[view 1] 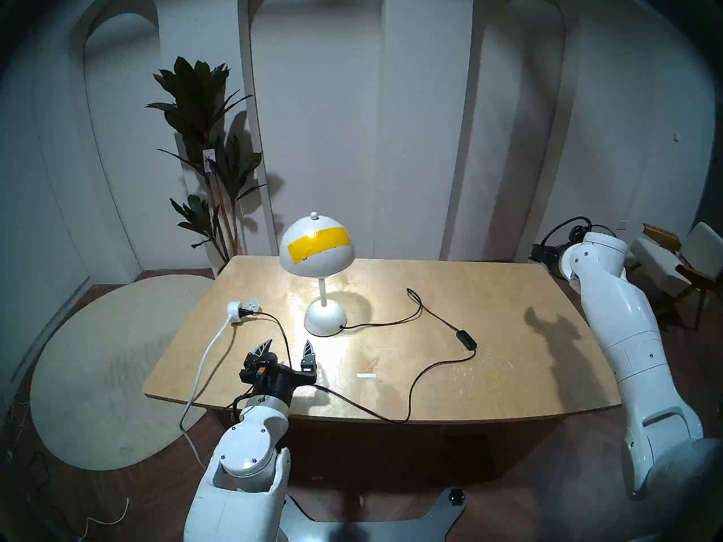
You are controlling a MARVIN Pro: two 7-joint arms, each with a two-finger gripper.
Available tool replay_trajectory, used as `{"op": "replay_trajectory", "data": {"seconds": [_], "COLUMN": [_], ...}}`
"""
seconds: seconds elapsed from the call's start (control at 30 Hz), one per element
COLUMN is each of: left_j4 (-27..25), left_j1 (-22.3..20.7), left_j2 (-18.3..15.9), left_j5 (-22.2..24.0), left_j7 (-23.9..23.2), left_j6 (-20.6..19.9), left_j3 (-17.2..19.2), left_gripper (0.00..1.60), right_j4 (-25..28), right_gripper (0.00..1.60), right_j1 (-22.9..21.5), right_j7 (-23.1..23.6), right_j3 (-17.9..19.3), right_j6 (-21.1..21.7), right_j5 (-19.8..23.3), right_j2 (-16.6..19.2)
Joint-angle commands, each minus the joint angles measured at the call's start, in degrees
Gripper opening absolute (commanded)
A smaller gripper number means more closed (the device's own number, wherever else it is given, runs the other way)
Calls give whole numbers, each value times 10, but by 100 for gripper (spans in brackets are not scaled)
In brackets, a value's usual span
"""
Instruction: Turn on the table lamp by pressing the switch
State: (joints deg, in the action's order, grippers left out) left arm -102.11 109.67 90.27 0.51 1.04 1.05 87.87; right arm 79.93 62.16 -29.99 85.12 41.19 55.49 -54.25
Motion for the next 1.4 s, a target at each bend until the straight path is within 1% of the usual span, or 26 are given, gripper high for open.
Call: {"op": "replay_trajectory", "data": {"seconds": [0.0, 0.17, 0.23, 0.27, 0.3, 0.37, 0.4, 0.43, 0.47, 0.5, 0.57, 0.6, 0.63, 0.67, 0.7, 0.83, 0.87, 0.97, 1.0, 1.03, 1.1, 1.37], "left_j4": [-13, -13, -13, -13, -13, -13, -13, -13, -13, -13, -14, -14, -15, -15, -15, -15, -15, -15, -15, -15, -16, -16], "left_j1": [-4, -4, -4, -4, -4, -4, -4, -4, -4, -4, -4, -3, -3, -3, -3, -3, -3, -3, -3, -3, -3, -3], "left_j2": [0, 0, 0, 0, 0, 0, 0, 0, 0, 0, 0, 0, 0, 0, 0, 0, 0, 0, 0, 0, 0, 0], "left_j5": [0, 0, 0, 0, 0, 0, 0, 0, 0, 0, 0, 0, 0, 0, 0, 0, 0, 0, 0, 0, 0, 0], "left_j7": [0, 0, 0, 0, 0, 0, 0, 0, 0, 0, 0, 0, 0, 0, 0, 0, 0, 0, 0, 0, 0, 0], "left_j6": [3, 3, 3, 3, 3, 3, 3, 3, 3, 3, 3, 3, 3, 3, 3, 3, 3, 2, 2, 2, 2, 2], "left_j3": [0, 0, 0, 0, 0, 0, 0, 0, 0, 0, 0, 0, 0, 0, 0, 0, 0, 0, 0, 0, 0, 0], "left_gripper": [160, 160, 160, 160, 160, 160, 160, 160, 160, 160, 160, 160, 160, 160, 160, 160, 160, 160, 160, 160, 160, 160], "right_j4": [-28, -41, -45, -50, -47, -49, -47, -51, -50, -49, -50, -55, -56, -59, -60, -71, -72, -80, -84, -85, -89, -94], "right_gripper": [160, 160, 160, 160, 160, 160, 160, 160, 160, 160, 160, 160, 160, 160, 160, 160, 160, 160, 160, 160, 160, 160], "right_j1": [-35, -44, -45, -45, -44, -36, -34, -28, -24, -17, -8, -4, -2, 0, 0, 3, 3, 3, 3, 2, 1, 0], "right_j7": [68, 115, 136, 155, 154, 183, 183, 196, 196, 195, 198, 221, 225, 231, 236, 254, 257, 265, 266, 269, 271, 277], "right_j3": [-38, -61, -64, -67, -60, -54, -49, -43, -32, -24, -8, -5, 0, 1, 8, 12, 15, 13, 8, 11, 8, 10], "right_j6": [-58, -100, -117, -134, -131, -160, -156, -175, -176, -188, -204, -225, -228, -245, -243, -286, -287, -314, -331, -328, -340, -348], "right_j5": [-27, -45, -53, -59, -59, -70, -75, -77, -77, -80, -90, -104, -109, -114, -121, -136, -140, -144, -141, -145, -144, -148], "right_j2": [34, 48, 51, 54, 50, 49, 45, 41, 33, 26, 14, 12, 8, 6, 1, -7, -10, -12, -9, -12, -11, -14]}}
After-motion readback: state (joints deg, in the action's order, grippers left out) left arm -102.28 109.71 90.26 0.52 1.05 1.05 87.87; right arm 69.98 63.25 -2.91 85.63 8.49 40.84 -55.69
